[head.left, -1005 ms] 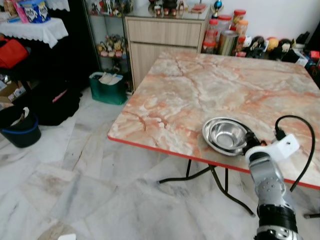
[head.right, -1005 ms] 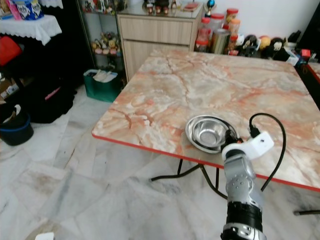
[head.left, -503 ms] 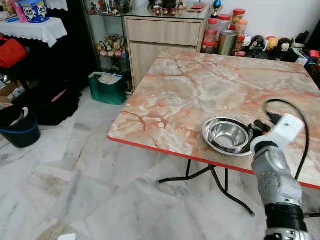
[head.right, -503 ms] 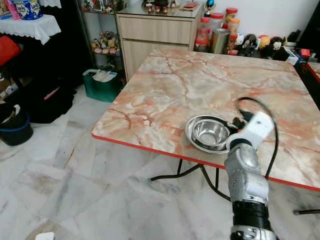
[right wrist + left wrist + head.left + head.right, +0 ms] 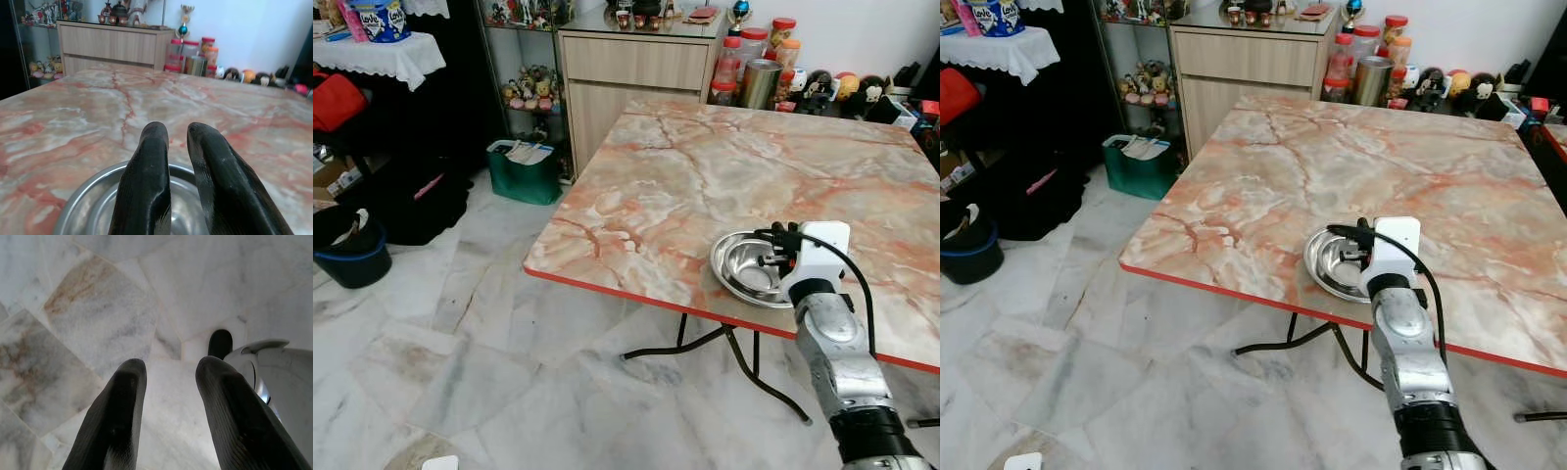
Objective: Setting the table
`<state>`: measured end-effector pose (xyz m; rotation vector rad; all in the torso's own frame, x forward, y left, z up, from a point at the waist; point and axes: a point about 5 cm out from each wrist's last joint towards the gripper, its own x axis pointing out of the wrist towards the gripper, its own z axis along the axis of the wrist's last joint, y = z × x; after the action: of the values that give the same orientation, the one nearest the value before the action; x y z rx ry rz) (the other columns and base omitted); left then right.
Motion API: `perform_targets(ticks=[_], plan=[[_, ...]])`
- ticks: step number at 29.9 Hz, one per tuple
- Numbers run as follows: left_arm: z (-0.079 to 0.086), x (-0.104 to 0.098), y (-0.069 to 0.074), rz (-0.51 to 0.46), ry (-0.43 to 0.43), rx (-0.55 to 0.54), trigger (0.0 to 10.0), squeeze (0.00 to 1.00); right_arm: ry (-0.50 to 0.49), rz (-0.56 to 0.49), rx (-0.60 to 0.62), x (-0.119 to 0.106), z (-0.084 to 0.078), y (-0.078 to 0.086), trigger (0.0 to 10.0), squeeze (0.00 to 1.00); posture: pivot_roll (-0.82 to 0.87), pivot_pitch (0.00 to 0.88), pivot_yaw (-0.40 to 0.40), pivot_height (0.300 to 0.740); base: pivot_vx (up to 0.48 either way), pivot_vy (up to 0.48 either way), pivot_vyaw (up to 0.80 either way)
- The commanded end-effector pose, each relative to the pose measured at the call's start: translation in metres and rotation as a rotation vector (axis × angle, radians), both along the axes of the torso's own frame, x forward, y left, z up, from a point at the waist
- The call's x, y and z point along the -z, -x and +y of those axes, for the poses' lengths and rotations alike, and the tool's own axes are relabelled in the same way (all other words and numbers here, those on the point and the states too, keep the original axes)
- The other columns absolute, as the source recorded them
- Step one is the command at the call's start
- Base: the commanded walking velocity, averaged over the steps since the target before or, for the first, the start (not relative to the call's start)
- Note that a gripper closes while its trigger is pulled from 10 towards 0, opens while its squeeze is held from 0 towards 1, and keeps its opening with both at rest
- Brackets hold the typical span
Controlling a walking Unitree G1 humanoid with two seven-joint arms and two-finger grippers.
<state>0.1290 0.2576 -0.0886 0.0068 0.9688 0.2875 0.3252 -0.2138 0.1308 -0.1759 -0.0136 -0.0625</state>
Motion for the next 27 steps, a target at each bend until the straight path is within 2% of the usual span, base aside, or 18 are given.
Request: perform_targets(ticks=[1, 6, 11, 27], plan=[[0.0, 0.001, 0.003, 0.005, -0.012, -0.004, 10.0, 0.0, 0.026, 0.035, -0.016, 0.01, -0.001, 0.003, 10.0, 0.0, 0.05, 0.0, -0.014, 0.732, 0.0, 0.0, 0.0], [0.001, 0.001, 0.004, 0.004, -0.028, 0.008, 10.0, 0.0, 0.006, 0.031, -0.02, 0.014, -0.002, 0.004, 10.0, 0.0, 0.05, 0.0, -0.011, 0.732, 0.0, -0.123, 0.0], [-0.001, 0.002, 0.005, 0.005, -0.022, 0.008, 10.0, 0.0, 0.024, 0.027, -0.016, 0.013, 0.0, 0.0, 10.0, 0.0, 0.04, 0.0, -0.021, 0.732, 0.0, -0.365, 0.0], [-0.002, 0.002, 0.006, 0.002, -0.025, 0.01, 10.0, 0.0, -0.014, 0.016, -0.022, 0.012, 0.008, -0.007, 10.0, 0.0, 0.04, 0.0, -0.015, 0.732, 0.0, -0.376, 0.0]])
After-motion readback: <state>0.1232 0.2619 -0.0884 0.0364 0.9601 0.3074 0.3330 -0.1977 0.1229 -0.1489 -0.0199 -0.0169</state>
